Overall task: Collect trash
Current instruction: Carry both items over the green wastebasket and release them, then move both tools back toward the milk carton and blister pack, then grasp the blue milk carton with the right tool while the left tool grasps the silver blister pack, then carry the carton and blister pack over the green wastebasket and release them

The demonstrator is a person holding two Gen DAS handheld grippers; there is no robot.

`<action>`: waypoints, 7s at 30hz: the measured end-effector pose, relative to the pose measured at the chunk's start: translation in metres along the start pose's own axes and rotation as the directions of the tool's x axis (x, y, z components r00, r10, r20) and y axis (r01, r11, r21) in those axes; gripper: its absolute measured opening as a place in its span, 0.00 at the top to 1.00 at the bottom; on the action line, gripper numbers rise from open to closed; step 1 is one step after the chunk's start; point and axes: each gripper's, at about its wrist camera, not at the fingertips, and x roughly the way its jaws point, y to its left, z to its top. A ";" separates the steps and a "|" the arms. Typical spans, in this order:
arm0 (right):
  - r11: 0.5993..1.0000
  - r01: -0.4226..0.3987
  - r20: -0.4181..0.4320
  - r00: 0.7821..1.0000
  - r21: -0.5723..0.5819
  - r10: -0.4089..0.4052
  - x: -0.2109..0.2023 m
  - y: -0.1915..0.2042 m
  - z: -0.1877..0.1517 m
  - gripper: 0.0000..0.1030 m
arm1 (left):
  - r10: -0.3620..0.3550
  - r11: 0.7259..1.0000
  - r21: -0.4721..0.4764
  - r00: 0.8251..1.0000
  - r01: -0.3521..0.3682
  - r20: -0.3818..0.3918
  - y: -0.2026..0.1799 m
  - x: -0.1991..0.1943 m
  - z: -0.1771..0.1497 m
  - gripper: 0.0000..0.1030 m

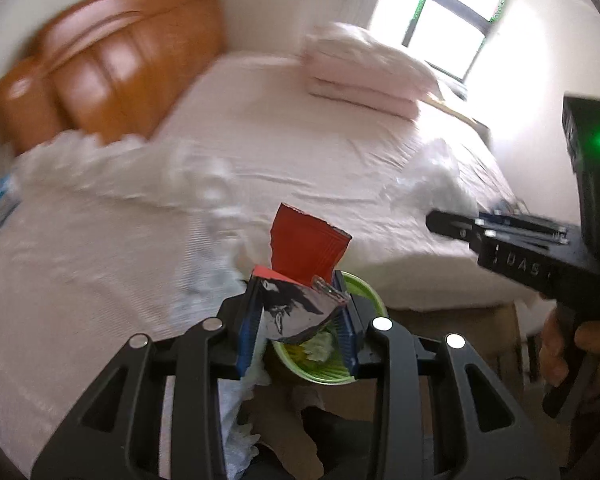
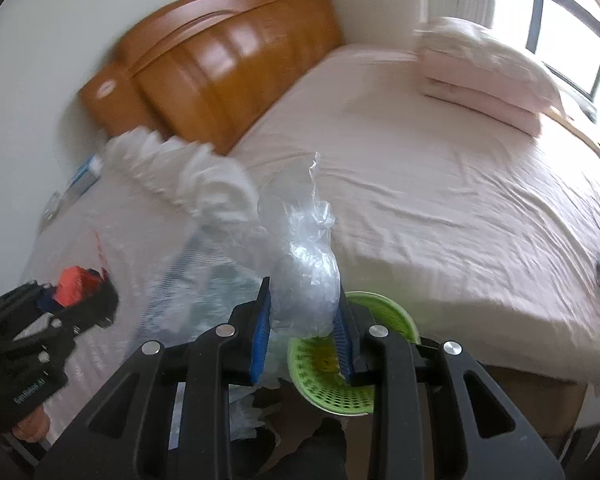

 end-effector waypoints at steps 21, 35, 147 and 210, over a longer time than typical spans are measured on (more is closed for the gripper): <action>0.992 0.028 -0.025 0.999 0.121 -0.025 0.003 -0.099 -0.005 0.71 | -0.037 0.999 0.027 0.998 0.038 -0.045 -0.049 0.056 0.029 0.08; 0.996 0.005 -0.119 0.993 0.088 0.006 0.044 -0.057 -0.020 0.40 | 0.065 0.990 -0.128 0.997 -0.060 0.038 0.000 0.016 0.025 0.08; 0.711 -0.396 -0.290 0.917 -0.581 0.274 0.292 0.526 0.148 0.46 | 0.670 0.236 -0.774 0.675 -0.588 -0.308 0.588 -0.042 -0.024 0.30; 0.998 -0.021 -0.124 0.992 0.064 0.029 0.059 -0.080 -0.034 0.56 | 0.154 0.988 -0.012 0.988 -0.154 -0.019 -0.026 0.017 0.017 0.08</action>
